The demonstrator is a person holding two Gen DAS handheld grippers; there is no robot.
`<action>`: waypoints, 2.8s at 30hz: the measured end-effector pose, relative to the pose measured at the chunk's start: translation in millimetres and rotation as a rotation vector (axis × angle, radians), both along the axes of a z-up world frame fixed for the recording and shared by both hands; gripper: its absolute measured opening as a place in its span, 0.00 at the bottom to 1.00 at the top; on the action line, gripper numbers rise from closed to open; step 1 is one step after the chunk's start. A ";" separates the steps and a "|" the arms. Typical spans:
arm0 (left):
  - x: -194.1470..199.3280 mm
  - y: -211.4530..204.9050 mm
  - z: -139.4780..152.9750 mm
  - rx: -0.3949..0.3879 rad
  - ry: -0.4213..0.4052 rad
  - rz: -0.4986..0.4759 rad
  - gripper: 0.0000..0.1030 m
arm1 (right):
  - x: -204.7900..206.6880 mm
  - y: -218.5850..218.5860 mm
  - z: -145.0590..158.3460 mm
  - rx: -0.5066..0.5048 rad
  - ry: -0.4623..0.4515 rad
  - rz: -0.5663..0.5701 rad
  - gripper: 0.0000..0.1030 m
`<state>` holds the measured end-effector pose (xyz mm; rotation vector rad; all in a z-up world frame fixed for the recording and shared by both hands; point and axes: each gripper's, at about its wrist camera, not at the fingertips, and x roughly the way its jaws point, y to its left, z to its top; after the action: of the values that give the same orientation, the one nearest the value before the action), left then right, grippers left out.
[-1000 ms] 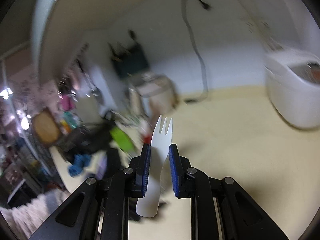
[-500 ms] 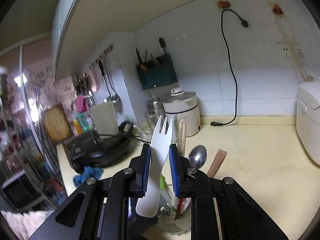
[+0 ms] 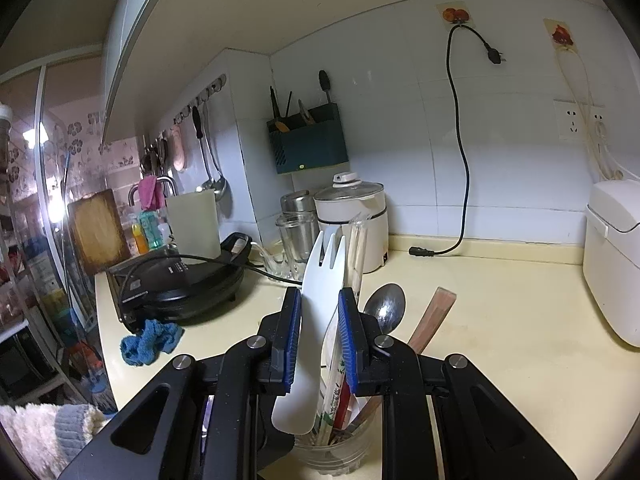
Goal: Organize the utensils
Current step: 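Lift the spork and carry it over the glass with the right gripper, then drop the spork into the glass and open the right gripper, then set the glass down on the counter with the left gripper and withdraw both tools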
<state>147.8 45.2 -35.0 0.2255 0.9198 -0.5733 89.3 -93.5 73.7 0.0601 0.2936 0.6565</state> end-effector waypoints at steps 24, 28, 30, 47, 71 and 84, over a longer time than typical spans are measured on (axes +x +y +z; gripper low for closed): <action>0.3 1.6 0.8 -0.004 0.001 0.000 0.88 | 1.2 18.3 -18.5 -0.124 -0.054 -0.063 0.23; 0.3 2.0 0.7 -0.005 0.001 0.000 0.88 | -1.0 12.4 -14.3 -0.099 -0.046 -0.061 0.23; -0.4 1.3 0.6 -0.001 0.000 0.000 0.88 | -3.4 3.3 -8.1 -0.067 -0.042 -0.064 0.23; -4.0 0.3 0.7 0.053 -0.023 0.025 0.88 | -8.6 -105.2 -42.8 0.188 0.223 -0.208 0.32; -180.4 -30.0 55.3 0.225 -0.395 0.553 0.90 | -116.7 -75.0 -93.7 -0.070 0.216 -0.376 0.47; -236.8 -40.8 40.4 0.155 -0.344 0.547 0.90 | -178.2 -66.2 -97.5 -0.069 0.212 -0.433 0.47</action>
<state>-89.0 4.5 5.4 0.1927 0.6501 0.0452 -88.9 -159.8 -23.8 0.1235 0.4912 0.2084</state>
